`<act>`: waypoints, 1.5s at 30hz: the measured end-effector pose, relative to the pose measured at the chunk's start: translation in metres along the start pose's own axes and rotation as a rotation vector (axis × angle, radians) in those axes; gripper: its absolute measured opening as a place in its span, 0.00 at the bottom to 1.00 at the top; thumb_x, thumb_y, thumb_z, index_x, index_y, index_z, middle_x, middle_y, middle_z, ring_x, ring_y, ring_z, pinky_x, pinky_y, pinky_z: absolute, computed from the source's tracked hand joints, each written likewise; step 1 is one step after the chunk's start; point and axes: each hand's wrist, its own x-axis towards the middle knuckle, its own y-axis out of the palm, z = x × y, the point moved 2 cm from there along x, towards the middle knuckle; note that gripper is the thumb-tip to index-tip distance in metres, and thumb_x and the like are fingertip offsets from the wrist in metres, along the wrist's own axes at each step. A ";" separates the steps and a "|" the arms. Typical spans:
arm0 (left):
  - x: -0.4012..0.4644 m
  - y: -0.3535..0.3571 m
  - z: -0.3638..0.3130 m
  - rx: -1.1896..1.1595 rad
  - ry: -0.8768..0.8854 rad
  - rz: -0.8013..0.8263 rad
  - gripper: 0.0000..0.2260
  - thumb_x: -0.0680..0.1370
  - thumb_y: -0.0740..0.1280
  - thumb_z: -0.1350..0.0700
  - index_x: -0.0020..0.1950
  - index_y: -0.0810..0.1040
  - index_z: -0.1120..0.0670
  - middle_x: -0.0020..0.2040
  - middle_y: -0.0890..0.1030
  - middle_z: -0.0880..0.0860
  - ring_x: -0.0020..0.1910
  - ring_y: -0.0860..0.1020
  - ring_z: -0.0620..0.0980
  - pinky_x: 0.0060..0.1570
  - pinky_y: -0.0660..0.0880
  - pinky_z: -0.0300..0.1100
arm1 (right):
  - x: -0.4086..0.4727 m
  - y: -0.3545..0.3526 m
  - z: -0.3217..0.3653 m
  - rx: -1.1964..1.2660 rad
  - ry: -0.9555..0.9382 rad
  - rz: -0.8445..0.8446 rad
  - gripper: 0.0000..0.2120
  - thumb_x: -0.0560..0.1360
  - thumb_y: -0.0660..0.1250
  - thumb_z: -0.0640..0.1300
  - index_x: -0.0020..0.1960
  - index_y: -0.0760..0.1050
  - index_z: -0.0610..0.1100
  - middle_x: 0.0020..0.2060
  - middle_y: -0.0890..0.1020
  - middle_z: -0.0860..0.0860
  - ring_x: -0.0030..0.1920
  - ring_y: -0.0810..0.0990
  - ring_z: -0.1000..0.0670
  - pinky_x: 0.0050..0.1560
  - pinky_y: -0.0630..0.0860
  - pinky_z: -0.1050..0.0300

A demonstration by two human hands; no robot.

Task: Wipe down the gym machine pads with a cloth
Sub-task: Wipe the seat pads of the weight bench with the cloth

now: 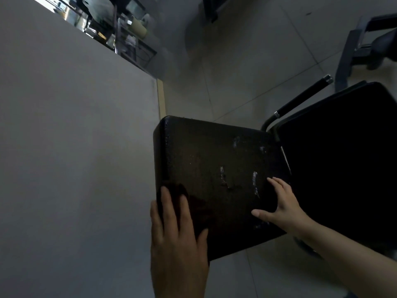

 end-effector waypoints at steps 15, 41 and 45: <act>0.093 -0.026 -0.008 0.087 -0.053 -0.157 0.27 0.80 0.60 0.55 0.77 0.55 0.56 0.78 0.49 0.58 0.76 0.49 0.61 0.73 0.53 0.54 | -0.002 0.001 -0.003 0.015 -0.026 0.007 0.49 0.65 0.76 0.54 0.77 0.53 0.46 0.76 0.50 0.51 0.75 0.51 0.48 0.72 0.54 0.53; 0.117 0.006 -0.064 0.556 0.097 0.101 0.28 0.82 0.52 0.50 0.77 0.44 0.57 0.77 0.38 0.60 0.76 0.39 0.60 0.73 0.42 0.57 | -0.001 0.002 -0.003 0.022 0.005 0.036 0.52 0.64 0.75 0.58 0.77 0.49 0.49 0.76 0.46 0.56 0.76 0.48 0.49 0.73 0.54 0.50; 0.021 0.027 -0.070 0.450 0.220 0.186 0.26 0.81 0.50 0.55 0.75 0.44 0.62 0.75 0.38 0.63 0.76 0.42 0.62 0.73 0.41 0.56 | 0.000 0.003 -0.001 -0.009 0.016 0.009 0.52 0.63 0.76 0.58 0.77 0.50 0.49 0.76 0.47 0.54 0.76 0.48 0.49 0.73 0.54 0.51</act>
